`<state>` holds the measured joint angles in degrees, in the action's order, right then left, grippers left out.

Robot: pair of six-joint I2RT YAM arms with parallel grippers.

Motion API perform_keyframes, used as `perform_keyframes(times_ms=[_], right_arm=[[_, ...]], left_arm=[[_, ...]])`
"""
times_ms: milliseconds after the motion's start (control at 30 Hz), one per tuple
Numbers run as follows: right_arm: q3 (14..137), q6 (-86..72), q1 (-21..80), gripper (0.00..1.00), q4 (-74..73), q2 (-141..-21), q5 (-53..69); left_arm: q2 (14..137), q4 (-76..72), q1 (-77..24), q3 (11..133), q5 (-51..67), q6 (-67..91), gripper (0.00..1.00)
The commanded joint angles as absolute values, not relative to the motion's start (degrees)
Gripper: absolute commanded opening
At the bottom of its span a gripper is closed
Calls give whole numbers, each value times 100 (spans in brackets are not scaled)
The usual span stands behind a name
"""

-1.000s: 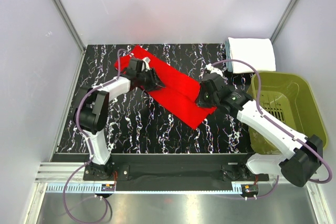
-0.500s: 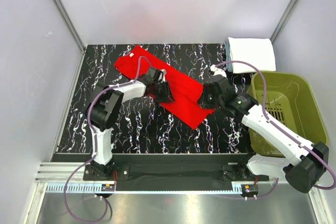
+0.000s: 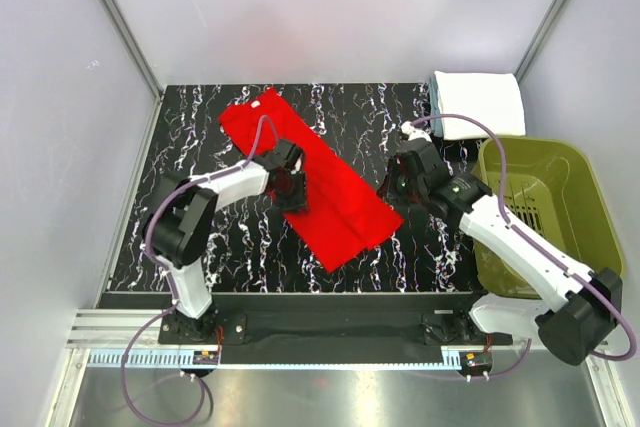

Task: Fold and stack the t-shirts
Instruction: Fold the tshirt

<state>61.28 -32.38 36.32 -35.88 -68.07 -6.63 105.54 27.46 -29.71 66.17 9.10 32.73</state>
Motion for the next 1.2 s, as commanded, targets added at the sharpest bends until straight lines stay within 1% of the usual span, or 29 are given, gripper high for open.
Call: perform_keyframes(times_ms=[0,67,133,200,267,300,333,400,433,533,567,600,633,700,733,767,800,900,1000,1167], right_arm=[[6345,-2849,3463,20,-3568,-7083,-63],[6302,-2708,3323,25,-3464,-7286,367],[6205,-2523,3226,34,-3393,-7522,781],[6144,-2417,3173,39,-3410,-7698,957],[6047,-2408,3182,43,-3227,-7909,1150],[5916,-2417,3173,46,-3121,-7980,1465],[5872,-2408,3182,50,-2903,-8154,1598],[5792,-2461,3173,51,-2761,-8375,1766],[5757,-2470,3173,53,-2594,-8567,1836],[5695,-2496,3173,53,-2365,-8867,1819],[5695,-2470,3182,53,-2321,-8929,1802],[5704,-2391,3182,53,-2286,-9069,1758],[5722,-2356,3173,53,-2233,-9140,1714],[5792,-2251,3173,53,-2215,-9281,1697],[5827,-2224,3173,53,-2232,-9420,1670],[5862,-2206,3173,52,-2259,-9483,1644],[5915,-2163,3164,52,-2267,-9597,1591],[5976,-2171,3164,52,-2285,-9650,1451],[6081,-2206,3164,51,-2206,-9685,1415],[6328,-2276,3164,51,-2145,-9756,1266]], left_arm=[[9873,3480,-2866,5917,264,3173,40],[9547,3437,-2638,5424,351,3269,41],[9046,3428,-2244,5039,501,3296,42],[8649,3498,-1961,4914,606,3174,46],[8508,3533,-1593,4992,825,2998,50],[8490,3612,-1486,5088,904,2858,52],[8516,3621,-1372,5359,1001,2787,52],[8665,3490,-1100,5659,1212,2690,53],[8753,3428,-1020,6008,1248,2620,54],[9385,3261,-774,6941,1204,2470,53],[9796,3243,-747,7213,1222,2435,53],[10017,3226,-721,7764,1213,2408,53],[10228,3217,-660,8031,1222,2434,53],[10861,3261,-598,8575,1187,2513,52],[11072,3322,-545,9100,1117,2531,52],[11466,3383,-519,9366,1081,2531,52],[11652,3419,-501,9822,1107,2496,52],[12356,3542,-431,10631,1300,2400,52],[12866,3481,-378,11125,1432,2460,52],[13525,3183,-316,11399,1713,2566,52]])
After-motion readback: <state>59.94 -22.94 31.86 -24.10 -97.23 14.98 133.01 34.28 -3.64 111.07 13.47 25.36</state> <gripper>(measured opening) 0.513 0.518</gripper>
